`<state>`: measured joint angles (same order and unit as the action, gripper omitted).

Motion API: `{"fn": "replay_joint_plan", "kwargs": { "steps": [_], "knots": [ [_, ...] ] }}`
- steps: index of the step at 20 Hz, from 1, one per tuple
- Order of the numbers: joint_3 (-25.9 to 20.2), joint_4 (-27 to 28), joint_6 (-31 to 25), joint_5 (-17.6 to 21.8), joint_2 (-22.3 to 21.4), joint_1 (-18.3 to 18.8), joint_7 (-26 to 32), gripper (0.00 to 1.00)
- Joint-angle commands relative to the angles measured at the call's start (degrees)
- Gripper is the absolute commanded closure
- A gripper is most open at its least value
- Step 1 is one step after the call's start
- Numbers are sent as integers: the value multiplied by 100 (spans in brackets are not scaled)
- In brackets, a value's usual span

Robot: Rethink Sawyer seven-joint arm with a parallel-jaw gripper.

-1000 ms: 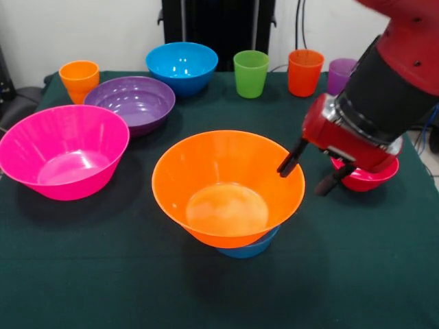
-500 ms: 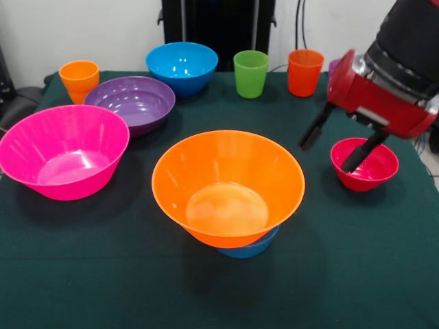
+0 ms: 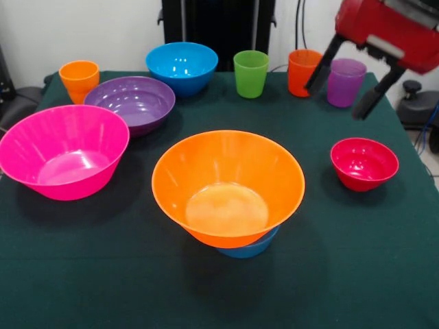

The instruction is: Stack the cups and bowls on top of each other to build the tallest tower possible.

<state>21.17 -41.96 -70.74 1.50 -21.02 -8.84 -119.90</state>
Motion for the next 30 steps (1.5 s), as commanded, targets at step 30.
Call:
{"fn": "replay_joint_plan", "kwargs": {
  "steps": [30],
  "knots": [
    [-1222,-1196,1065,624,-56,684,1464,0]
  ]
}}
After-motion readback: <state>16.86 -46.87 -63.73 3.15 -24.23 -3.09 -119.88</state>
